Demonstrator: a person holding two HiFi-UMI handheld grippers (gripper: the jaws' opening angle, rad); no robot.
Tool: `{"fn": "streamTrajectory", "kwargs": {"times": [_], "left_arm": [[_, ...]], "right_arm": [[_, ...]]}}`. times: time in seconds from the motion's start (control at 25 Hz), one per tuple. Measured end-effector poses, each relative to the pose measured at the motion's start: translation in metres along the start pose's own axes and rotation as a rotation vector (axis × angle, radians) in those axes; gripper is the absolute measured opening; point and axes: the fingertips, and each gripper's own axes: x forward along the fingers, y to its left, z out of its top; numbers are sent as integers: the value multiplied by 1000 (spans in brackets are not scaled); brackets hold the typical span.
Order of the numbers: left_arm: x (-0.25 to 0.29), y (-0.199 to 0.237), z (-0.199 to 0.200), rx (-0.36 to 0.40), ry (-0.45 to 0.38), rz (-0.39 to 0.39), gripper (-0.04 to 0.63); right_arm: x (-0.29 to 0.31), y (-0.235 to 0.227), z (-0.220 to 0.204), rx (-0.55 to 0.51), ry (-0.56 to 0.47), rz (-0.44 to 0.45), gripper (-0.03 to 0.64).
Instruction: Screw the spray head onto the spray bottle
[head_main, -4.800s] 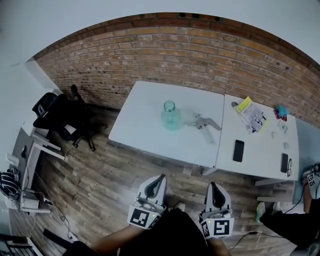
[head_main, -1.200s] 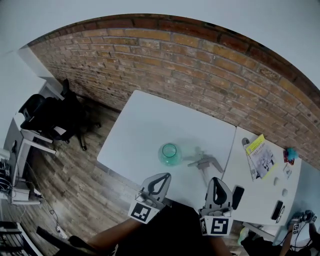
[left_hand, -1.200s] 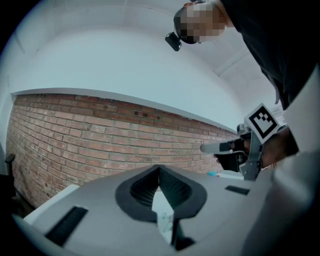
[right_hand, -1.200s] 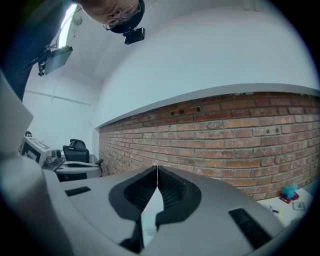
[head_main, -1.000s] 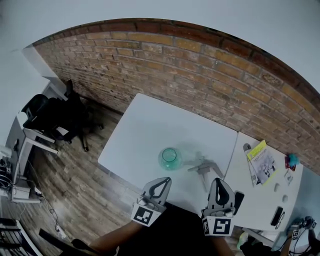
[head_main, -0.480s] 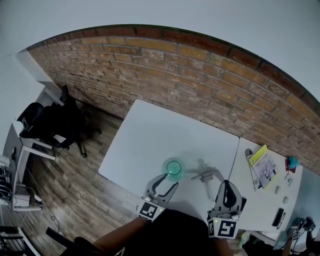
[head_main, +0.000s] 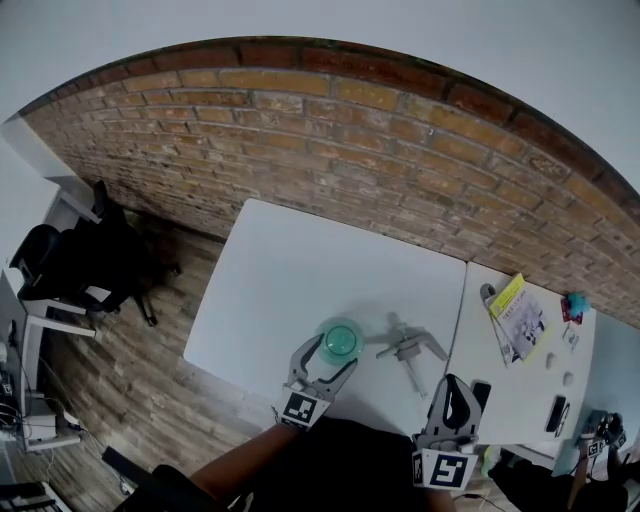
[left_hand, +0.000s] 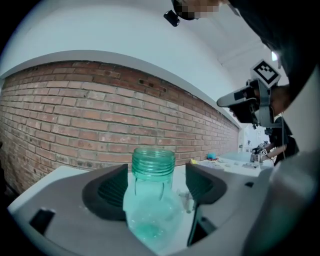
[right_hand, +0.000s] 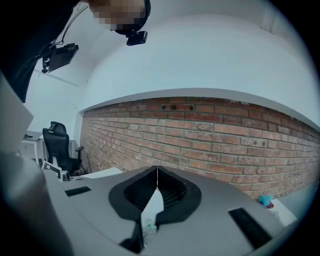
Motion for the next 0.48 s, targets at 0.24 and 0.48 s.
{"fn": "streamTrajectory", "kwargs": {"times": [0.24,0.48], "left_arm": [[21,11,0,-4,-42,-18,377],[34,3,-4,79,-46,-57,377]], "right_arm": [[-6,1,-5,4,20,-28,8],[-9,-5,-12,2,53,-61,8]]}}
